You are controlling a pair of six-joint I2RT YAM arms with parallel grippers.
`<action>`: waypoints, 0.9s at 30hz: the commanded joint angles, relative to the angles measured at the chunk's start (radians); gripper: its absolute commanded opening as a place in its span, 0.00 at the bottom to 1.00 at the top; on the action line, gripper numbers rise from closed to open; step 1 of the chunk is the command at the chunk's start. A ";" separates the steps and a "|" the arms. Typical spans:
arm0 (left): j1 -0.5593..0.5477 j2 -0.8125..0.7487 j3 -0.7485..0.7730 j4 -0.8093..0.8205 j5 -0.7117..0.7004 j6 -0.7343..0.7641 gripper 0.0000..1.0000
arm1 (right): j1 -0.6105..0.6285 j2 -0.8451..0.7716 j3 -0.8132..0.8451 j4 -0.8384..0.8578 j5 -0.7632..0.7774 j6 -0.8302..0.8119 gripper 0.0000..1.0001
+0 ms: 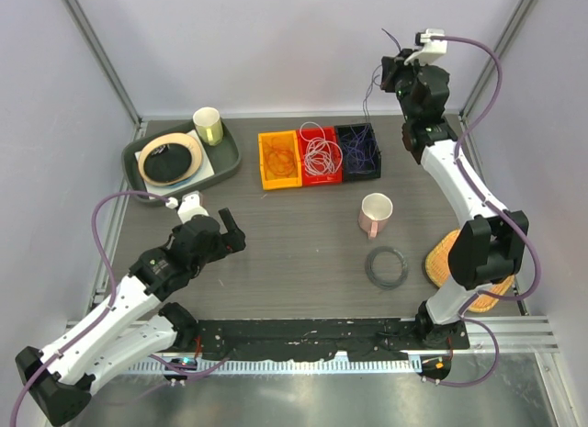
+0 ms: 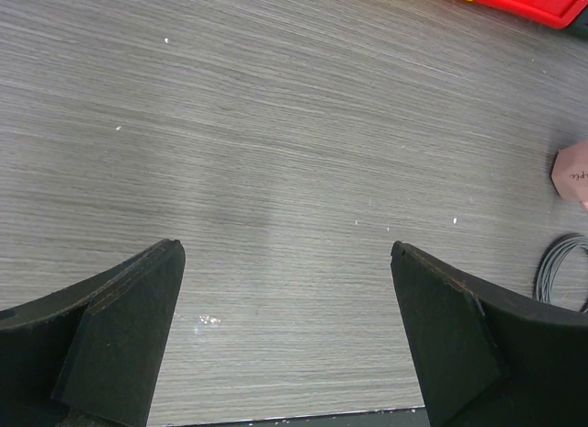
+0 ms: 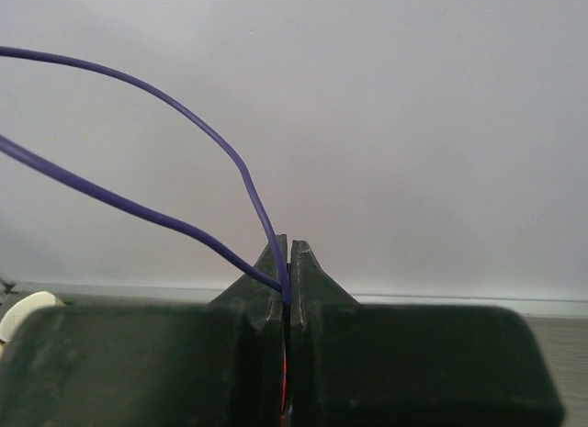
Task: Untangle the cables
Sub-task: Place the cable in the bin.
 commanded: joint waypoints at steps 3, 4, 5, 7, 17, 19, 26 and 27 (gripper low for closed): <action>-0.001 0.012 0.005 0.028 -0.034 -0.001 1.00 | -0.009 0.080 0.049 0.075 0.045 -0.135 0.01; 0.001 0.012 0.005 0.028 -0.034 -0.001 1.00 | -0.008 0.089 0.045 0.084 0.053 -0.141 0.01; 0.001 0.012 0.005 0.028 -0.036 -0.001 1.00 | -0.008 0.097 0.037 0.102 0.058 -0.148 0.01; -0.001 0.016 0.005 0.028 -0.039 -0.001 1.00 | -0.008 0.122 0.026 0.130 0.047 -0.172 0.01; 0.001 0.031 0.006 0.028 -0.050 0.002 1.00 | -0.008 0.241 0.045 0.267 -0.070 -0.221 0.01; 0.001 0.031 0.006 0.028 -0.051 0.004 1.00 | -0.008 0.252 0.057 0.268 -0.071 -0.223 0.01; 0.001 0.028 0.006 0.028 -0.053 0.002 1.00 | -0.011 0.183 0.043 0.209 -0.117 -0.192 0.01; 0.001 0.029 0.006 0.028 -0.054 0.002 1.00 | -0.011 0.150 0.040 0.198 -0.145 -0.165 0.01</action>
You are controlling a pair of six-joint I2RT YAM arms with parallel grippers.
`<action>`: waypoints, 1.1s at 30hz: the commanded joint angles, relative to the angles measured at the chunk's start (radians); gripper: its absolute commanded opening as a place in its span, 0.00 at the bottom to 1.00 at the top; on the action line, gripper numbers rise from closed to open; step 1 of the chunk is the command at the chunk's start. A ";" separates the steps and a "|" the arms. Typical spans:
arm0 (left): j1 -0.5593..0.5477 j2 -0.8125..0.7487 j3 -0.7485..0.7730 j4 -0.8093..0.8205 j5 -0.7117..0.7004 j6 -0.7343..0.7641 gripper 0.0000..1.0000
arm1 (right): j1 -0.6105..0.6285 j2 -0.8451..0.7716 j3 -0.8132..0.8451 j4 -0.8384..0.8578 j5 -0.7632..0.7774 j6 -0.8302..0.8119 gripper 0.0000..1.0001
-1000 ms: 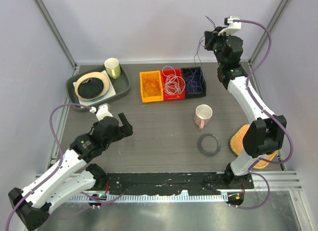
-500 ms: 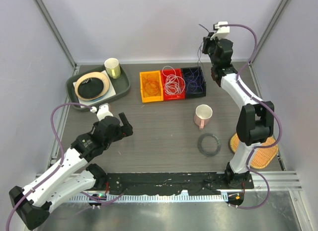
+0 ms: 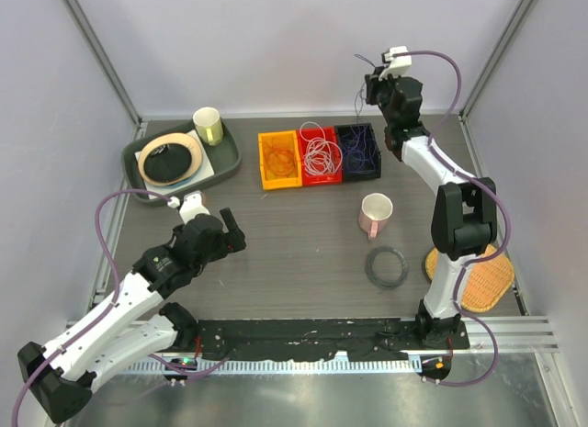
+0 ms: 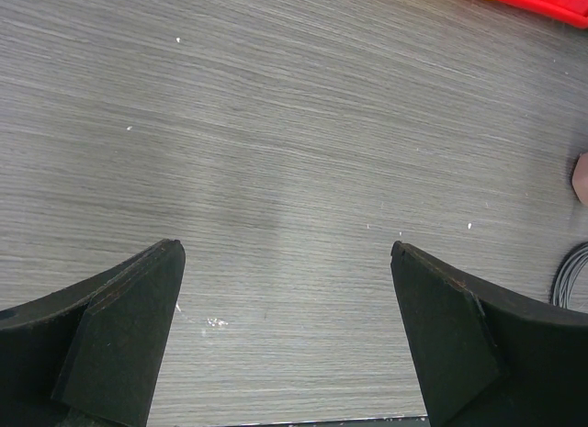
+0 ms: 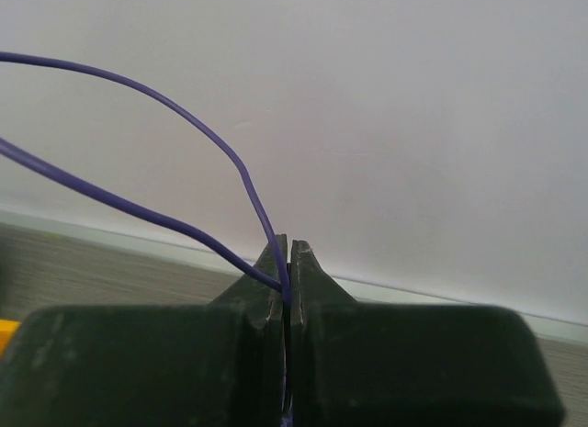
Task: Untangle the cables
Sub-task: Place the cable in the bin.
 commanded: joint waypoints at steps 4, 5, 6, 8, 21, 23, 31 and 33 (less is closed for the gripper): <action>-0.001 -0.002 0.006 0.026 -0.031 0.002 1.00 | -0.004 -0.215 -0.013 -0.008 -0.155 0.118 0.01; 0.001 -0.003 0.006 0.026 -0.032 0.002 1.00 | -0.004 -0.234 -0.018 -0.013 -0.160 0.133 0.01; 0.001 -0.006 0.006 0.026 -0.032 0.002 1.00 | -0.004 -0.251 -0.019 -0.020 -0.163 0.146 0.01; 0.001 -0.008 0.004 0.028 -0.029 0.002 1.00 | -0.004 -0.291 -0.015 -0.036 -0.151 0.154 0.01; 0.001 -0.005 0.006 0.034 -0.025 0.005 1.00 | -0.008 -0.317 0.031 -0.139 0.026 -0.086 0.01; 0.001 -0.006 0.006 0.034 -0.028 0.006 1.00 | -0.008 -0.300 0.048 -0.142 0.070 -0.113 0.01; 0.001 -0.005 0.007 0.029 -0.042 0.006 1.00 | -0.019 -0.216 0.056 -0.056 0.138 -0.162 0.01; 0.001 -0.006 0.007 0.029 -0.040 0.006 1.00 | -0.019 -0.194 0.050 -0.024 0.135 -0.169 0.01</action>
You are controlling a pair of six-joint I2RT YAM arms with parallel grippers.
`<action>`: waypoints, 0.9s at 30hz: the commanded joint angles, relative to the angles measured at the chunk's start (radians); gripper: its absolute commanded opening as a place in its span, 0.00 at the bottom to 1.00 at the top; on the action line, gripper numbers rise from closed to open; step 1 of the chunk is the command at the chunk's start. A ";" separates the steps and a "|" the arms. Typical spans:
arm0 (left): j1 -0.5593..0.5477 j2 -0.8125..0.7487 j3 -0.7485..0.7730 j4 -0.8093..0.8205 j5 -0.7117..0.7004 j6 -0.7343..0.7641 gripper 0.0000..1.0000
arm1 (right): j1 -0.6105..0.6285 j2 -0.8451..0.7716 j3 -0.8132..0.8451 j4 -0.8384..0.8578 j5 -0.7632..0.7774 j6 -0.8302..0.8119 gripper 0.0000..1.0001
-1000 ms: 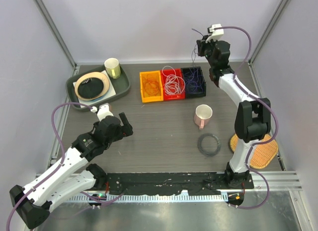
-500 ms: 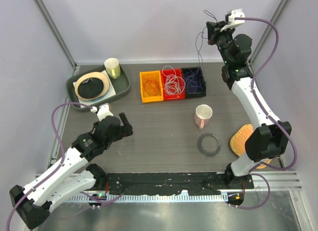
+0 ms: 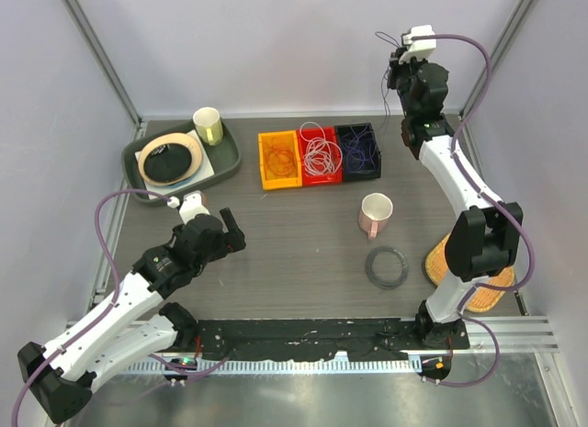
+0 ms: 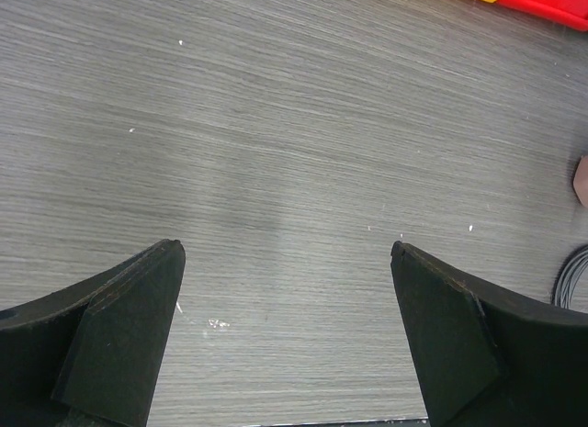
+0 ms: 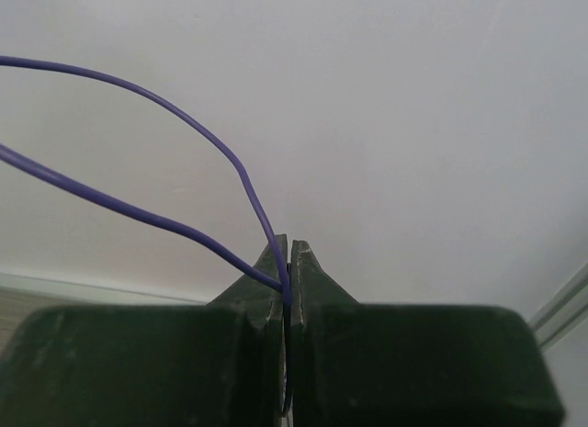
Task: Untangle the cables
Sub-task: Place the cable in the bin.
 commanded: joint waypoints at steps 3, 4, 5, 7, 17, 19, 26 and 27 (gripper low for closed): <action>0.001 -0.007 0.006 0.028 -0.041 0.005 1.00 | -0.005 0.046 0.004 0.163 0.037 -0.067 0.01; 0.001 -0.005 0.006 0.028 -0.042 0.005 1.00 | -0.005 0.058 0.010 0.169 0.038 -0.079 0.01; 0.001 -0.005 0.007 0.028 -0.044 0.005 1.00 | -0.005 0.078 0.017 0.168 0.050 -0.096 0.01; 0.001 -0.005 0.006 0.028 -0.045 0.005 1.00 | -0.005 0.093 0.027 0.171 0.061 -0.118 0.01; -0.001 0.001 0.007 0.028 -0.053 0.007 1.00 | -0.005 0.121 0.017 0.218 0.090 -0.167 0.01; 0.001 0.001 0.007 0.028 -0.051 0.007 1.00 | -0.005 0.122 0.026 0.220 0.116 -0.187 0.01; 0.001 0.007 0.006 0.031 -0.048 0.007 1.00 | -0.037 0.093 0.038 0.185 0.115 -0.155 0.01; 0.001 0.007 0.006 0.031 -0.048 0.007 1.00 | -0.042 0.090 0.043 0.177 0.110 -0.140 0.01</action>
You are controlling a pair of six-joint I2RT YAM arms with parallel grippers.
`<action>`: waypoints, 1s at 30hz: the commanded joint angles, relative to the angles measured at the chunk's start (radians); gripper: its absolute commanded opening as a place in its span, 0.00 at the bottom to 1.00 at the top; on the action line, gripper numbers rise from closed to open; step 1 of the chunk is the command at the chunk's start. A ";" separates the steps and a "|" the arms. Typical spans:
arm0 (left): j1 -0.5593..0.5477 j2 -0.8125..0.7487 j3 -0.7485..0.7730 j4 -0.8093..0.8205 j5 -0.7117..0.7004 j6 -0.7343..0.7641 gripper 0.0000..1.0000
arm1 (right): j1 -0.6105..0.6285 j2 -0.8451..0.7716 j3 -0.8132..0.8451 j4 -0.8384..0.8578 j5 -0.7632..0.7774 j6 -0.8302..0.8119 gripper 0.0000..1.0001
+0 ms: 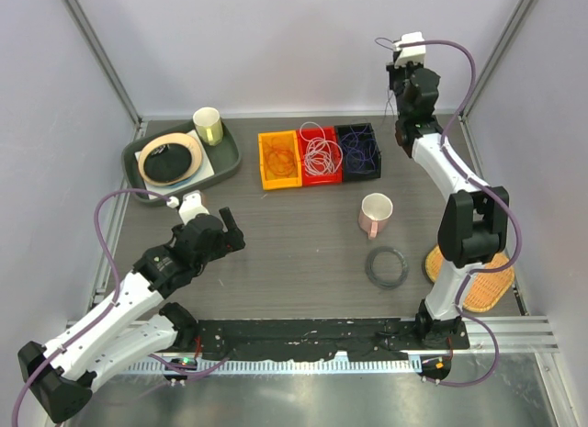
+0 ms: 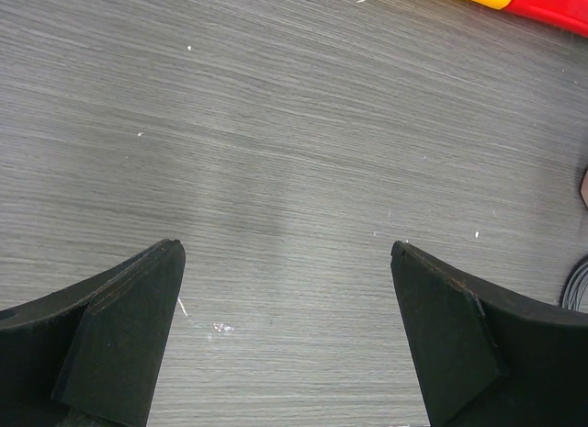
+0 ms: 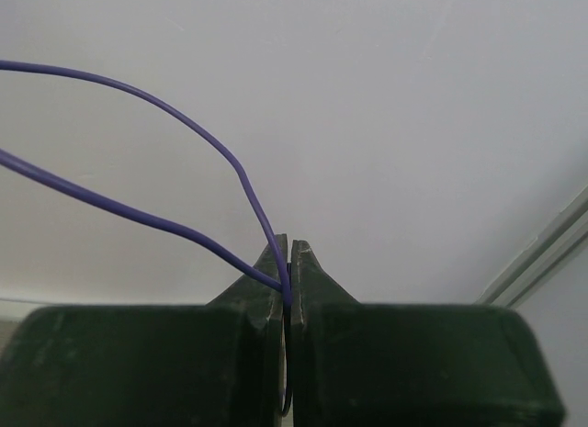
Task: Untangle the cables
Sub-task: Place the cable in the bin.
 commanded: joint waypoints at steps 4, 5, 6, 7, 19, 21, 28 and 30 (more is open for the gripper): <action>0.001 0.007 0.006 0.031 -0.026 0.004 1.00 | -0.072 -0.061 0.048 0.002 -0.030 0.137 0.01; 0.001 0.008 0.006 0.031 -0.026 0.004 1.00 | -0.095 -0.073 0.048 -0.006 -0.071 0.211 0.01; 0.001 0.008 0.004 0.032 -0.027 0.004 1.00 | -0.107 -0.079 0.056 -0.018 -0.099 0.250 0.01; 0.001 0.007 0.004 0.032 -0.027 0.004 1.00 | -0.118 -0.087 0.061 -0.044 -0.125 0.293 0.01; 0.001 0.013 0.006 0.031 -0.027 0.004 1.00 | -0.141 -0.171 0.105 -0.162 -0.545 0.562 0.01; 0.001 0.008 0.006 0.031 -0.024 0.004 1.00 | -0.141 -0.178 0.117 -0.173 -0.571 0.591 0.01; 0.001 -0.005 0.006 0.023 -0.033 0.003 1.00 | -0.141 -0.243 0.053 -0.125 -0.717 0.738 0.01; 0.001 -0.010 0.006 0.023 -0.032 0.001 1.00 | -0.141 -0.277 0.012 -0.106 -0.774 0.792 0.01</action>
